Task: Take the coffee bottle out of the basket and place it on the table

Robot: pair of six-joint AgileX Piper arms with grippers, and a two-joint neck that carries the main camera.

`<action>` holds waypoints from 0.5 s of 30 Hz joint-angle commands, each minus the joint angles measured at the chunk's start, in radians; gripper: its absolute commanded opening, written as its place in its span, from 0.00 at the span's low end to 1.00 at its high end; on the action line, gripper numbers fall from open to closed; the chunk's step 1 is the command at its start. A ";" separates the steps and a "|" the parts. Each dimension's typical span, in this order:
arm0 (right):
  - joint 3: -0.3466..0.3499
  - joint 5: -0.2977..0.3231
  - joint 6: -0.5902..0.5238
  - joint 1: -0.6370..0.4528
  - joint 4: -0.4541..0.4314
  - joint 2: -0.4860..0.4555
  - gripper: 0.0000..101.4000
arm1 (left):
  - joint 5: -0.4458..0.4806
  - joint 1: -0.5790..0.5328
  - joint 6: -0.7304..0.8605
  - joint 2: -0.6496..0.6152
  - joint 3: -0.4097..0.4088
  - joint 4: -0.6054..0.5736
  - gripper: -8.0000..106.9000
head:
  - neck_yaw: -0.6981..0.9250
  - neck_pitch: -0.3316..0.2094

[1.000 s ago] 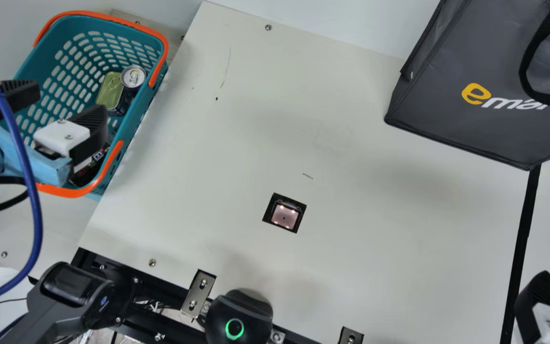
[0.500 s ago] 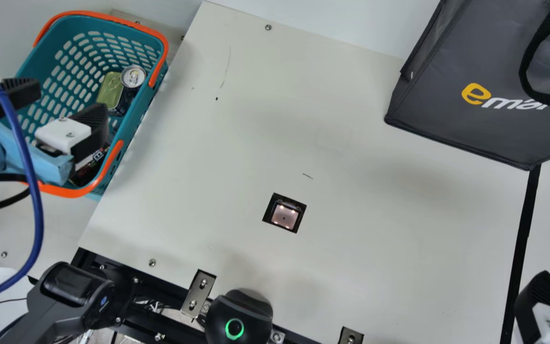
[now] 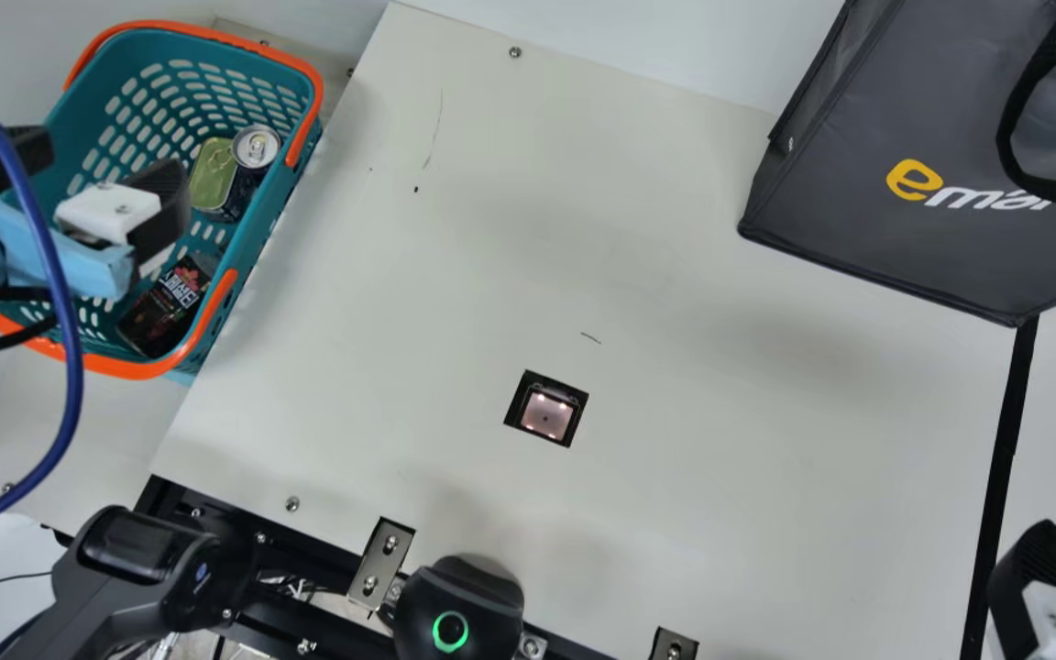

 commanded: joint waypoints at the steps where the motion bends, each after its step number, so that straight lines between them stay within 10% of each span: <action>1: 0.000 0.000 0.000 0.000 0.000 0.000 0.90 | -0.006 0.019 -0.005 0.005 0.001 0.003 0.85 | 0.002 -0.026; 15: 0.000 0.000 0.000 0.000 0.000 0.000 0.90 | -0.051 0.159 -0.025 0.050 0.003 0.020 0.85 | 0.002 -0.026</action>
